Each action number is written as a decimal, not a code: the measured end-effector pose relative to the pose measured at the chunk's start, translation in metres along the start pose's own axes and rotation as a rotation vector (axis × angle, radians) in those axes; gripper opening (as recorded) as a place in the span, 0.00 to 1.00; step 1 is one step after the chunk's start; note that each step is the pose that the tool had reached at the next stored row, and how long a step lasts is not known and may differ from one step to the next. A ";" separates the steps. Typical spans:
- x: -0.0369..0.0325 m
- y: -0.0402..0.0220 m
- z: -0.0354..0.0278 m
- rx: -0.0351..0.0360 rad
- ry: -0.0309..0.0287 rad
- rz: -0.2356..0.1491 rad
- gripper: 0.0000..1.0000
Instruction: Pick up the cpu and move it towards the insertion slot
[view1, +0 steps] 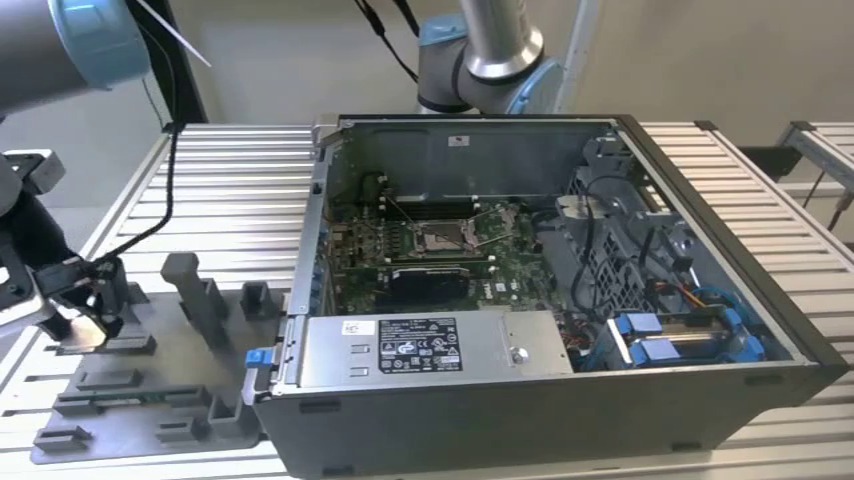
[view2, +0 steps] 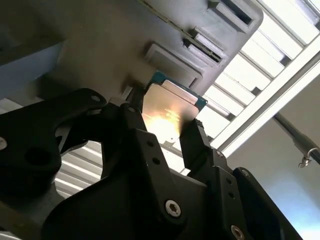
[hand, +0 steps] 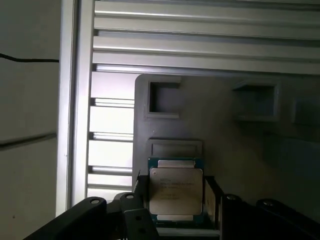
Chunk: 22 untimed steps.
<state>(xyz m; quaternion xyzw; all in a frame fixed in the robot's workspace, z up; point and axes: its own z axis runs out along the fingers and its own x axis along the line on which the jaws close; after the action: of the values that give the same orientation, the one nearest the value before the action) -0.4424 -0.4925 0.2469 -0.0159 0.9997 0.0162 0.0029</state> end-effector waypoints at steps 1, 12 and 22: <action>0.0000 0.0001 -0.0045 0.0000 0.0000 0.000 0.00; -0.0004 0.0010 -0.0312 -0.0002 0.0025 0.000 0.00; -0.0005 0.0012 -0.0385 -0.0001 0.0029 0.001 0.00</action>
<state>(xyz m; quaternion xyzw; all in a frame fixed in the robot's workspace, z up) -0.4422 -0.4925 0.2855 -0.0153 0.9998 0.0162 0.0014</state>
